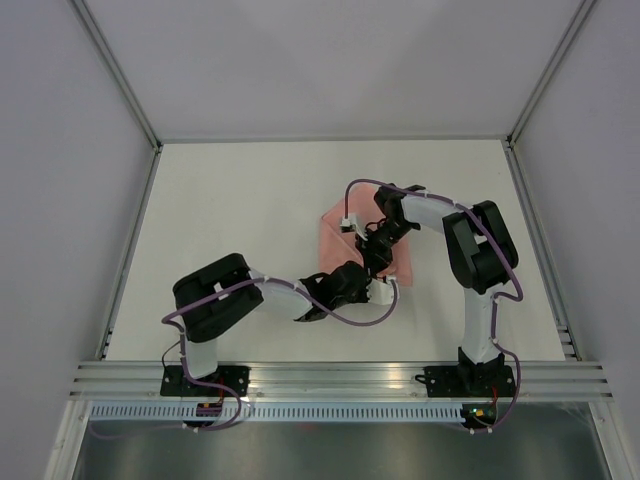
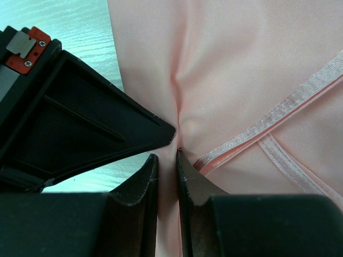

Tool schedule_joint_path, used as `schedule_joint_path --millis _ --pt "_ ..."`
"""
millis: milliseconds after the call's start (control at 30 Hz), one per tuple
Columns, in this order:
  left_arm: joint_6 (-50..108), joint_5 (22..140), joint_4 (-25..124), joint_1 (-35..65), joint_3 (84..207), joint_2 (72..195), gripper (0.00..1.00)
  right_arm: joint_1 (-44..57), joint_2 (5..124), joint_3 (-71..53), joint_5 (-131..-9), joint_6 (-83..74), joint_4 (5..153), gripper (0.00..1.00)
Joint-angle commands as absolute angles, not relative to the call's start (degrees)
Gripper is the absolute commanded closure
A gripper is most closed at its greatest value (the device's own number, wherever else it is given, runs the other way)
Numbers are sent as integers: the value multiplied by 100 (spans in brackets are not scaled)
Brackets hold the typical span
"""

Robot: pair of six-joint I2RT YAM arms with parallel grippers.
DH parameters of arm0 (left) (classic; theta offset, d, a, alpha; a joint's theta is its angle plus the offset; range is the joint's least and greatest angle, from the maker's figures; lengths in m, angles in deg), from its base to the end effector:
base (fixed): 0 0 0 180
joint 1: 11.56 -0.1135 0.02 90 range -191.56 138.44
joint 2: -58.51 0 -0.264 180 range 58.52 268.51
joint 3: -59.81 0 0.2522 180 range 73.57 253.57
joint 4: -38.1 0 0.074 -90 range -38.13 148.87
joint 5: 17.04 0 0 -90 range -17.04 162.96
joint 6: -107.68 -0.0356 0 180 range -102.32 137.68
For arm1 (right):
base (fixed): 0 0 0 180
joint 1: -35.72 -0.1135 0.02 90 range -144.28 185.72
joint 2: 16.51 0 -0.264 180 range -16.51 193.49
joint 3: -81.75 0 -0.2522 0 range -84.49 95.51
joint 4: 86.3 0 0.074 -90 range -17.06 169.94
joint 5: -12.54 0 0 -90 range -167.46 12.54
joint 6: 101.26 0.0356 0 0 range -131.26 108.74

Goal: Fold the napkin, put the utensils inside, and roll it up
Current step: Roll the napkin at the center of the board.

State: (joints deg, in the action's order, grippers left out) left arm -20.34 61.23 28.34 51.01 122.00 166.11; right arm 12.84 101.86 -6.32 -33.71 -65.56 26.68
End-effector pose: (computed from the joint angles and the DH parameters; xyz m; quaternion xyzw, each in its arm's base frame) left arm 0.1747 -0.3209 0.1221 0.6510 0.6012 -0.0078 0.4633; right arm 0.3269 0.1647 0.1340 -0.5698 0.7320 0.3661 0.0739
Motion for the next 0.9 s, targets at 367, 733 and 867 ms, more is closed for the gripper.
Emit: schedule_joint_path --millis 367,733,867 --pt "-1141 7770 4536 4513 12596 16539 98 1532 9776 -1180 -4231 -6576 2492 45" --pt "-693 9132 5151 3968 13016 16627 98 2129 9143 -1206 -3818 -6145 2790 41" --pt "-491 9817 5608 3635 13368 16793 98 2393 8757 -1460 -3694 -6101 3080 41"
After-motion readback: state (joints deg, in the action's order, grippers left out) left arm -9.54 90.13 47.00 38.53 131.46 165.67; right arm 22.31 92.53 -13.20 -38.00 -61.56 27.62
